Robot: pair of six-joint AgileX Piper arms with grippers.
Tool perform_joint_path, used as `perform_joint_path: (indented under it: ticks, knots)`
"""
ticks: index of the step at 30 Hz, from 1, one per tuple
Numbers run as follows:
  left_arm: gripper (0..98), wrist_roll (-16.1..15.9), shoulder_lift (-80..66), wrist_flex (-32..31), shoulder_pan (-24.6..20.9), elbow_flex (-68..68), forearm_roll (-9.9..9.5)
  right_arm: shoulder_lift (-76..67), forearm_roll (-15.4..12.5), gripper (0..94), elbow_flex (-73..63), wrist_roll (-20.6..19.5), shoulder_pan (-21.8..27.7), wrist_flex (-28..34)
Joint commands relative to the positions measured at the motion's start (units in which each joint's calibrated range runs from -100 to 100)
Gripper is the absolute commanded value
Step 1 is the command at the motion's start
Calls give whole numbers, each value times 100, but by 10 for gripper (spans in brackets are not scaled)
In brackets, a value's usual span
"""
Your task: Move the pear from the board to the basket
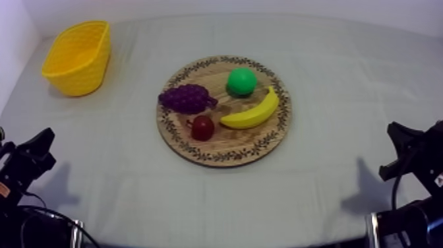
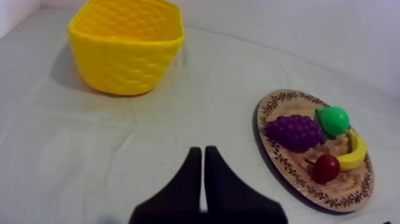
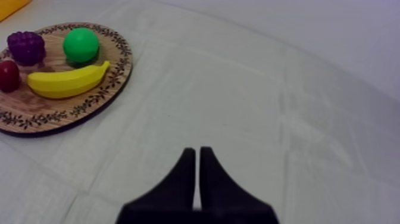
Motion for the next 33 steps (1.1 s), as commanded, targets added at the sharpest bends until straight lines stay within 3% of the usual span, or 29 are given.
perform_joint_path:
  ticks: [1,8,11,16,26,33]
  knots:
    - [0,-214,0,27,134,-22,100,-4,-1,4,0,-4,1,1]
    - [0,-1092,0,47,604,-77,728,-4,-1,4,0,-4,1,1]
    - [0,-1299,0,21,781,-84,956,-4,-1,4,0,-4,1,1]
    - [1,-1150,0,-35,1091,-87,1136,-4,-1,4,0,-4,1,1]
    - [27,-941,234,-82,1354,-191,1204,-4,-1,4,0,-4,1,1]
    - [13,-1034,1275,-36,1395,-849,1442,-4,-1,4,0,-4,1,1]
